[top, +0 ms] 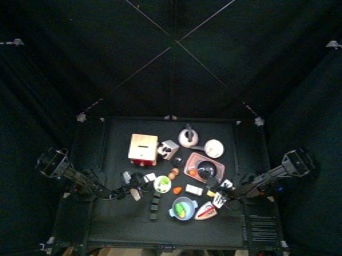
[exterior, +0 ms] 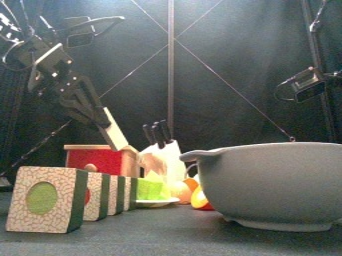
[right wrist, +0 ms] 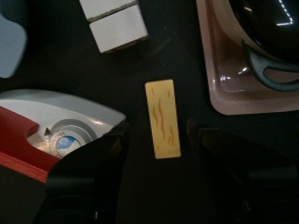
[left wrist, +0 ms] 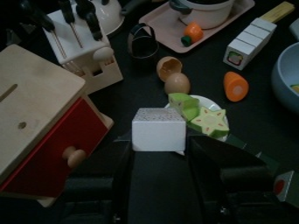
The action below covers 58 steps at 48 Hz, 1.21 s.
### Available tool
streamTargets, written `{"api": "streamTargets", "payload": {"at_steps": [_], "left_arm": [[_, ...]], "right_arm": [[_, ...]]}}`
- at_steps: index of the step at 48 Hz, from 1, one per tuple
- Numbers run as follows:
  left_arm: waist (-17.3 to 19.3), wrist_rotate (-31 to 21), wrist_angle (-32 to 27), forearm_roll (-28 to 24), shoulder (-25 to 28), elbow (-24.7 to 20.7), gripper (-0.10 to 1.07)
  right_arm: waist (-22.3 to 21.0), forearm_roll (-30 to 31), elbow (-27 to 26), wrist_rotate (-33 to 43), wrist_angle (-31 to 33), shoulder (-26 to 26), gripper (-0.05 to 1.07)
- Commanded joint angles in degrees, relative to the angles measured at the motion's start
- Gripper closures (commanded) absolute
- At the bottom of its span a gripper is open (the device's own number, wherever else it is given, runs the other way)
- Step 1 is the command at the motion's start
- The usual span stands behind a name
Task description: Drop rice on table
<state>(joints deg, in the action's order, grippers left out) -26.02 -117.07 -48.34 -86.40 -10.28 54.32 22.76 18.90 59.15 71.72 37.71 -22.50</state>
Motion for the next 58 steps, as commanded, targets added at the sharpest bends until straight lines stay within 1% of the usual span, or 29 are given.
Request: {"api": "streamTargets", "payload": {"at_steps": [1,5,7,9,10,11,12,13,14,15,16,18,20,22,23,24,27,28,29,32,37,40,45,55,58], "left_arm": [[0.18,-0.09,-0.18,-0.18,-0.35,-1.32,0.46],[-1.14,0.09,-0.18,0.7,-1.23,-0.53,0.46],[-2.02,-0.09,0.0,4.04,-1.05,-0.09,0.46],[-2.99,-0.09,0.18,11.87,-0.62,-0.35,0.46],[-3.6,-0.26,0.0,16.88,-0.53,-0.44,0.46],[-4.31,-0.35,-0.35,20.83,-0.26,-0.44,0.46],[-5.19,-0.62,-1.32,26.72,0.35,-0.7,0.46],[-5.71,-0.88,-2.2,30.41,1.14,-1.32,0.46],[-6.59,-1.32,-3.87,35.24,2.46,-2.64,0.47],[-7.56,-1.58,-5.8,38.32,4.04,-3.96,0.47],[-8.26,-1.85,-7.73,40.17,5.36,-4.92,0.47],[-10.11,-2.11,-11.16,42.36,8.35,-7.21,0.46],[-11.87,-3.43,-14.59,43.42,11.43,-10.11,0.46],[-13.36,-7.38,-17.23,44.03,14.59,-13.1,0.46],[-14.68,-10.37,-18.54,44.56,16.35,-14.33,0.46],[-16.0,-13.71,-19.51,44.82,17.84,-15.12,0.46],[-17.93,-22.24,-19.69,45.44,21.01,-16.17,0.45],[-18.46,-24.52,-19.6,46.41,21.53,-16.35,0.43],[-18.72,-25.58,-19.51,47.29,21.71,-16.44,0.4],[-19.07,-25.75,-19.16,48.25,21.8,-16.7,0.3],[-19.07,-25.93,-19.07,48.16,21.8,-16.79,0.1],[-19.07,-25.93,-19.07,48.08,21.8,-16.87,0.02],[-19.07,-25.93,-19.69,47.64,21.27,-16.96,0.01],[-18.81,-26.02,-22.5,42.63,20.39,-17.23,0.01],[-18.72,-25.93,-24.35,40.87,20.04,-17.58,0.01]], "right_arm": [[-0.09,0.0,-1.23,-0.09,-0.09,-0.44,0.14],[0.26,0.0,-1.85,-0.09,0.0,-0.44,0.14],[0.35,0.0,-2.02,-0.09,0.0,-0.44,0.14],[0.26,0.09,-2.2,-0.09,0.0,-0.35,0.14],[0.35,0.09,-2.29,-0.09,0.0,-0.35,0.14],[0.35,0.0,-2.29,-0.09,0.0,-0.35,0.14],[0.35,0.0,-2.37,-0.09,0.0,-0.44,0.14],[0.35,0.0,-2.46,-0.09,0.0,-0.35,0.14],[0.35,0.09,-2.55,-0.09,0.0,-0.35,0.14],[0.35,0.18,-2.72,-0.09,0.0,-0.35,0.14],[0.35,0.26,-2.72,-0.09,0.0,-0.35,0.14],[0.35,0.35,-2.72,-0.09,-0.09,-0.35,0.14],[0.35,0.35,-2.81,-0.09,-0.09,-0.35,0.14],[0.35,0.35,-2.9,-0.09,-0.18,-0.44,0.14],[0.35,0.44,-2.9,-0.18,-0.26,-0.35,0.14],[0.35,0.44,-2.9,-0.18,-0.26,-0.35,0.14],[0.35,1.76,-2.9,-0.18,-0.35,-0.35,0.14],[0.35,2.2,-2.9,-0.18,-0.26,-0.35,0.14],[0.35,2.46,-2.9,-0.18,-0.26,-0.35,0.14],[0.44,2.55,-2.9,-0.18,-0.35,-0.35,0.14],[0.44,2.55,-2.9,-0.18,-0.35,-0.35,0.14],[0.44,2.55,-3.16,-0.18,-0.44,-0.44,0.14],[0.44,2.64,-3.69,-0.26,-0.18,-0.53,0.14],[0.53,2.64,-4.48,-0.18,0.09,-0.7,0.14],[0.44,2.81,-5.01,-0.18,0.18,-1.14,0.15]]}}
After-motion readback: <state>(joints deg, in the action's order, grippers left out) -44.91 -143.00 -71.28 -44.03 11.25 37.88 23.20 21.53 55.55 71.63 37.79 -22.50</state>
